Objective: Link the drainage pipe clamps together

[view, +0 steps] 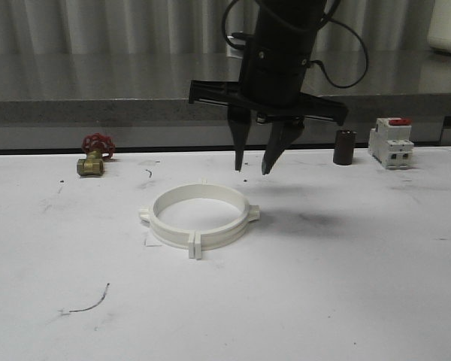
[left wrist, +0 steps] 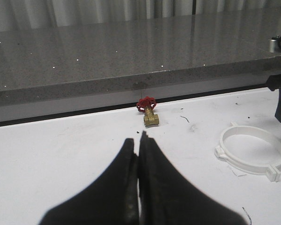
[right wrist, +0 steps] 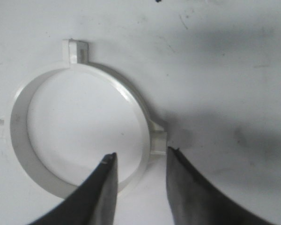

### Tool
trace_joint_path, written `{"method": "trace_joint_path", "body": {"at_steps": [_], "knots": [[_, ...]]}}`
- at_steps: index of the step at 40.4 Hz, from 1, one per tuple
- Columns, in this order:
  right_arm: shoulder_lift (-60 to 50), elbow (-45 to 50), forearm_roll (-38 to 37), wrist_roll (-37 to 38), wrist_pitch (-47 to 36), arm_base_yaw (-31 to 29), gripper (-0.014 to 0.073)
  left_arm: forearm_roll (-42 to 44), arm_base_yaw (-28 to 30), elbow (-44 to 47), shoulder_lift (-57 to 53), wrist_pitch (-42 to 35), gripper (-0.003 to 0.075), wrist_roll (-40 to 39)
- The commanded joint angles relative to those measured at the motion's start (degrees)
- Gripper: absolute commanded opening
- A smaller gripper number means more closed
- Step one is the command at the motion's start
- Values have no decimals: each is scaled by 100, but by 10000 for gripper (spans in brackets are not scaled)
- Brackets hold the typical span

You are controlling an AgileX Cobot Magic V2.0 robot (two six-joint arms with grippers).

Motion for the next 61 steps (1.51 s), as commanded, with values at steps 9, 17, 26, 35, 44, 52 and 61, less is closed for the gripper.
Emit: {"method": "trace_joint_path", "body": {"at_steps": [9,17,26,35,44,52,61], "knots": [[-917,-114,-29,-553,199,-26,-60,35,-53,-153,57,-406,-20,5],[-1580,72,-66,-906,230,-33,-62,35,-53,-153,57,-406,-20,5],[-2634,1146,-171,-1090,-14,-507,-62,35,-53,-153,57,-406,-20,5],[-4027,2588,-171,-1386,-180,-1409,-62,35,-53,-153,57,-406,-20,5],[-5509,4103,-266,-1416,-690,-1648,-62,35,-53,-153,57,-406,-20,5],[-6903,5422,-872,-1609,-1498,-1648,-62,35,-53,-153,57,-406,-20,5],[-8721,6677,-2044,-1614,-1756,-1648,-62,35,-53,-153,57,-406,-20,5]]}}
